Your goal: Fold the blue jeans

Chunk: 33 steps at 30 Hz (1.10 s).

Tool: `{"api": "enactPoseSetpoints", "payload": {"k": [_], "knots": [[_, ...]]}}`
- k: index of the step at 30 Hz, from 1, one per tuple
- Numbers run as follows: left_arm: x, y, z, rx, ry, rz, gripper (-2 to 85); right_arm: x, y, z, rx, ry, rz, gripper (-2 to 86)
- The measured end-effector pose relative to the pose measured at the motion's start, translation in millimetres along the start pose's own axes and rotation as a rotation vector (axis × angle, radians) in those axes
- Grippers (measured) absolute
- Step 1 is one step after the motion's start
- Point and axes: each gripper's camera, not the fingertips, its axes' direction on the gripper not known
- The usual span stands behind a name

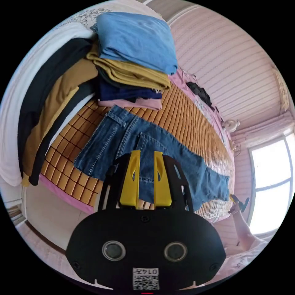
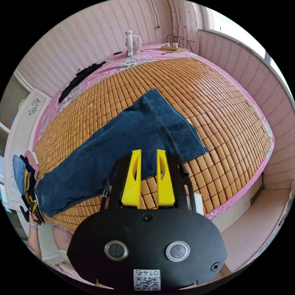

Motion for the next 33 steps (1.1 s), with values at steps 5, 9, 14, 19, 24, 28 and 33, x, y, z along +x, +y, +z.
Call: {"api": "enactPoseSetpoints", "payload": {"k": [5,9,14,19,24,28,33], "knots": [[43,27,57,-0.202,-0.238,0.223,3.3,-39,9,24,-0.096,0.164,-0.166,2.4],[73,30,66,-0.261,-0.363,0.362,-0.4,-66,15,18,-0.169,0.247,-0.328,0.6],[72,36,64,-0.3,-0.408,0.377,-0.9,-75,56,0,-0.238,0.258,-0.369,0.0],[80,47,61,-0.293,-0.402,0.359,-1.0,-69,106,-30,-0.183,0.223,-0.305,-0.3],[111,80,31,-0.202,-0.329,0.524,-1.0,-69,152,-73,-0.117,0.231,-0.245,-0.9],[138,126,-7,-0.111,-0.21,0.692,-1.0,-82,183,-94,-0.062,0.248,-0.288,-0.9],[168,177,-28,-0.067,-0.046,0.799,-0.8,-110,207,-109,-0.02,0.162,-0.349,-0.9]]}}
